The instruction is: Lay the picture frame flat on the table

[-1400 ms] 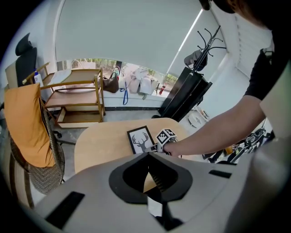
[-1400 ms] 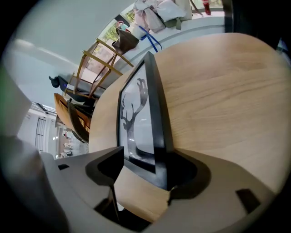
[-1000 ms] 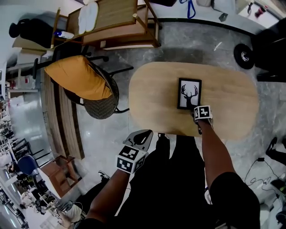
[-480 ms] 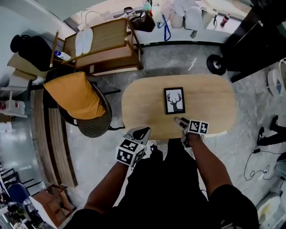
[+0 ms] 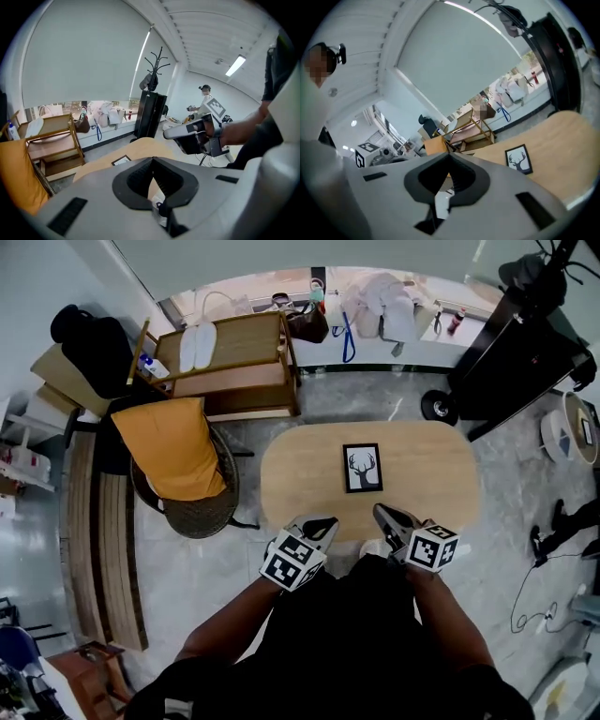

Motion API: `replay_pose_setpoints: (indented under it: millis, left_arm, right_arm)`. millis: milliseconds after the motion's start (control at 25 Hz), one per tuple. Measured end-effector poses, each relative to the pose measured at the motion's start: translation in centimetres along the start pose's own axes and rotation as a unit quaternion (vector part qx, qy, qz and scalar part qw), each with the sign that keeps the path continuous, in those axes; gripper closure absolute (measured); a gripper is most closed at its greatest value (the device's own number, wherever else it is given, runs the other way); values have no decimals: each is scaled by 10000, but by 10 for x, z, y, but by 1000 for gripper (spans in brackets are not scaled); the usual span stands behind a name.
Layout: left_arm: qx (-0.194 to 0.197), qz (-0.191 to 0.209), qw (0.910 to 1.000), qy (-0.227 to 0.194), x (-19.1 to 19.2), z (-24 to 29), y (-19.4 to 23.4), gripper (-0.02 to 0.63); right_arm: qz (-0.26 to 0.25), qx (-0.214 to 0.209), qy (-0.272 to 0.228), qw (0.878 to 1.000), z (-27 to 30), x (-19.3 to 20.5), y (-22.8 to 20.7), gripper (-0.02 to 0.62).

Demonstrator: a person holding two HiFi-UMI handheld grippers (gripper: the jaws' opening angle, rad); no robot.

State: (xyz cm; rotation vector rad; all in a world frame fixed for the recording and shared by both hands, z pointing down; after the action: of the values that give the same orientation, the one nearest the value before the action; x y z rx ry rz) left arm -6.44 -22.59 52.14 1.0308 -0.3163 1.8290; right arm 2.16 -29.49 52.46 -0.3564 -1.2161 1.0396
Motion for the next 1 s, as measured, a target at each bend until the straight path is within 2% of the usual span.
replay_pose_setpoints:
  millis: [200, 320, 480, 600, 760, 1000]
  left_arm:
    - [-254, -373, 9980, -448, -17, -15, -17, 606]
    - [-536, -476, 9960, -537, -23, -17, -21, 606]
    - [-744, -840, 9919, -600, -30, -10, -38, 606]
    - [-821, -903, 9899, -725, -43, 0, -63, 606]
    - [-887, -725, 9899, -831, -54, 4, -104, 606]
    - [-1128, -823, 9876, -717, -39, 8, -139, 606]
  right_arm:
    - [-994, 88, 269, 9946, -29, -10, 23, 595]
    - [-1265, -27, 312, 9915, -45, -16, 27, 595]
    - [-1629, -188, 370, 9858, -74, -19, 26, 595]
    - [-1630, -328, 273, 9857, -102, -20, 20, 595]
    - [-1539, -472, 228, 9867, -137, -12, 12, 595]
    - [-1505, -668, 446, 9853, -162, 9, -4, 595]
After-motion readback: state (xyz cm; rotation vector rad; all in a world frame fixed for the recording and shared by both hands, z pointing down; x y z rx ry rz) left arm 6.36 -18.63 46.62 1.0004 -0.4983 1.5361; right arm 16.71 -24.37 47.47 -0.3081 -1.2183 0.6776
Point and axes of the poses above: the fingertips, and each gripper's own axes: z forward along the fingers, y to its left, x out of its underside, the point moved 1 cm from there along -z, backward along the fingers, and after that the axes turned 4 degrees about z, right-handed, at the moved point
